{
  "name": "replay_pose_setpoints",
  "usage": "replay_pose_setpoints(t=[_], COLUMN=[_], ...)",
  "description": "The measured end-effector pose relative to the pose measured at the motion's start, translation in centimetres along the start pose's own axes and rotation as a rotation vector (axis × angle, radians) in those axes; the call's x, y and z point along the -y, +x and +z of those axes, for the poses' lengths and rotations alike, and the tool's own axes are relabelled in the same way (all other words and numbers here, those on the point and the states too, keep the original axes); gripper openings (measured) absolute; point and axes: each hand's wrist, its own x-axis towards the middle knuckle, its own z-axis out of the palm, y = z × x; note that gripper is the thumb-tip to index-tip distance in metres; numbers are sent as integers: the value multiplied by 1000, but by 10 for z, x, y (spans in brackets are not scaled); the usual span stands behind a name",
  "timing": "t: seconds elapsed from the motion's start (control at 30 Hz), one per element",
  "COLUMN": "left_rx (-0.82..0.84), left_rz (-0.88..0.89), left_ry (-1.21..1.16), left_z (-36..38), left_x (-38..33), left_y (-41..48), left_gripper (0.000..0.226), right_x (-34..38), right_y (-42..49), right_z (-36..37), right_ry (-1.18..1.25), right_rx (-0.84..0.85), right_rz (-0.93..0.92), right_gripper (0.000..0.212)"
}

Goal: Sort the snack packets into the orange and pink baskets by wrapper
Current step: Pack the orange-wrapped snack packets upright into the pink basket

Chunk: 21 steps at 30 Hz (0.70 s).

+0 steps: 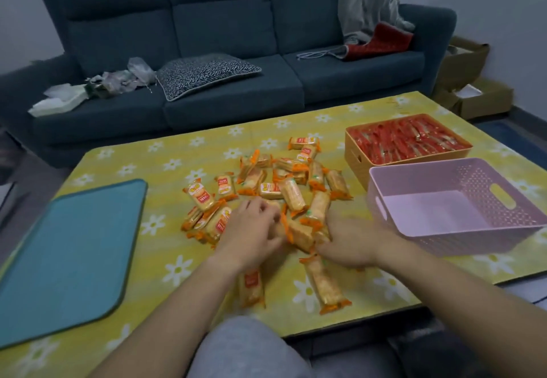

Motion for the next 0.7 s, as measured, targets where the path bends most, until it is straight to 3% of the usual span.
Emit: replay_pose_setpoints(t=[0.1, 0.2, 0.3, 0.4, 0.5, 0.6, 0.7], left_rx=[-124, 37, 266, 359, 219, -23, 104], left_rz=[-239, -311, -379, -395, -410, -470, -511], left_ry=[-347, -171, -49, -55, -246, -319, -108], left_z=[-9, 1, 11, 14, 6, -1, 9], left_x=[2, -3, -6, -5, 10, 31, 37], left_y=[-15, -33, -40, -42, -34, -17, -4], left_gripper=[42, 59, 91, 85, 75, 64, 71], right_x=[6, 15, 19, 19, 25, 35, 45], right_y=[-5, -1, 7, 18, 42, 63, 75], right_z=[39, 61, 54, 24, 12, 27, 41], right_ry=[78, -42, -97, -52, -19, -153, -319], right_rx=[59, -3, 23, -13, -206, -183, -225], right_rz=[91, 127, 100, 75, -27, -55, -81], right_gripper=[58, 73, 54, 37, 44, 50, 42])
